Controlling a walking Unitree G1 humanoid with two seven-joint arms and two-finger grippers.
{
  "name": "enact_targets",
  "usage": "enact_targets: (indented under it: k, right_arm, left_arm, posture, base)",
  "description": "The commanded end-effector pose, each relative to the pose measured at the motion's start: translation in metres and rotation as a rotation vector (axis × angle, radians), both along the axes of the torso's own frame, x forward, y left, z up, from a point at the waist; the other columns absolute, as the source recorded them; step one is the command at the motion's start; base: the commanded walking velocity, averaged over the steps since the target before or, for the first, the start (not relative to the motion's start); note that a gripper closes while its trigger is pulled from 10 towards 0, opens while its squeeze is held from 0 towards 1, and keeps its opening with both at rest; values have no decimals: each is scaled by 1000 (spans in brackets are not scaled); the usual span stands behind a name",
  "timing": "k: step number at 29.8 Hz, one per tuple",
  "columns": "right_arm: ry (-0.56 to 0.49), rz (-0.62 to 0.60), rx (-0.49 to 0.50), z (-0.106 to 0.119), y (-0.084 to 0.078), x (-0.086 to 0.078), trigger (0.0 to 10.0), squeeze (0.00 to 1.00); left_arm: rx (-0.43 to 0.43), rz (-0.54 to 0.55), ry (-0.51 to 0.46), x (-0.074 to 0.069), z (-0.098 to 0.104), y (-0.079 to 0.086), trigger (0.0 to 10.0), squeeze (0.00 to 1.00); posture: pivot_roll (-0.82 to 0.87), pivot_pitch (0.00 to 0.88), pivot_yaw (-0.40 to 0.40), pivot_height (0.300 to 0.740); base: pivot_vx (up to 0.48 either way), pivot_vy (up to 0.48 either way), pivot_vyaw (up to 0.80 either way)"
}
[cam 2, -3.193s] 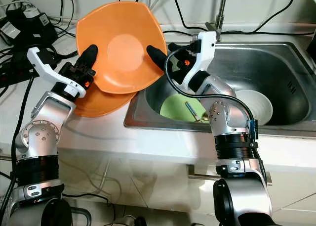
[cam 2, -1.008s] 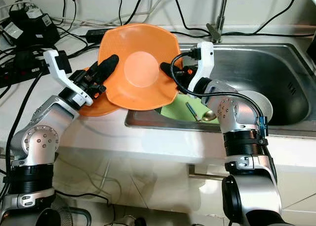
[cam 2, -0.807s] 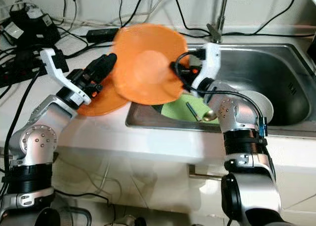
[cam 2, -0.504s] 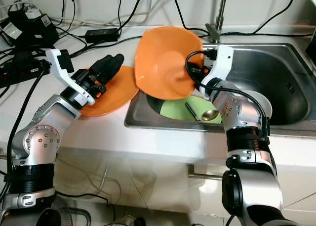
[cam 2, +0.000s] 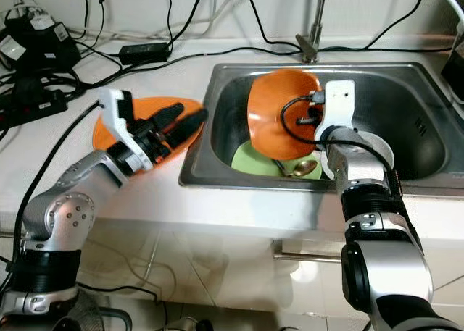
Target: Kitchen organization
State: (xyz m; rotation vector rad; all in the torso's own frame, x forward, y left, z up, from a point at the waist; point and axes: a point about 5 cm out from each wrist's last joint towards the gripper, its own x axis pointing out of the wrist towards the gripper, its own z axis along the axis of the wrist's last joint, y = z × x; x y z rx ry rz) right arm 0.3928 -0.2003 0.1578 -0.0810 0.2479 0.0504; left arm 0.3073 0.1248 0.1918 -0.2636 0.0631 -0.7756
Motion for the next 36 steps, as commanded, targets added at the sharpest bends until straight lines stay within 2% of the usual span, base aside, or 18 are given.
enact_targets:
  k: [1, 6, 14, 15, 20, 32, 35, 36]
  right_arm:
    - [-16, 32, -20, 0, 4, 1, 9961, 0]
    - [34, 69, -28, -12, 7, -2, 10000, 0]
    - [104, 127, 32, -26, 15, -5, 10000, 0]
    - [110, 128, 39, -27, 15, -5, 10000, 1000]
    - [126, 135, 47, -32, 16, -7, 10000, 1000]
    - [101, 137, 59, -29, 15, -6, 10000, 1000]
    - [27, 120, 68, -18, 14, -2, 10000, 1000]
    - [-5, 130, 73, -13, 15, -1, 10000, 1000]
  left_arm:
    - [56, -28, -4, -4, -2, -1, 10000, 820]
    - [77, -43, 2, -7, -5, -4, 10000, 796]
    - [118, -69, 8, -10, -7, -4, 10000, 729]
    - [121, -79, 6, -11, -7, -5, 10000, 706]
    - [134, -104, 7, -14, -8, -7, 10000, 702]
    - [147, -72, -2, -10, -8, -3, 10000, 718]
    - [149, 23, -29, -3, -4, 3, 10000, 765]
    - [140, 74, -57, 1, -1, 6, 10000, 1000]
  posture:
    - [-20, 40, 85, 740]
    - [-18, 40, 86, 740]
    - [-13, 43, 86, 740]
    - [-13, 43, 86, 740]
    - [-11, 45, 87, 740]
    - [-12, 43, 81, 740]
    - [-12, 42, 79, 740]
    - [-12, 42, 79, 740]
  base:
    - [0, 0, 0]
    - [0, 0, 0]
    - [0, 0, 0]
    - [0, 0, 0]
    - [0, 0, 0]
    - [0, 0, 0]
    - [0, 0, 0]
    - [0, 0, 0]
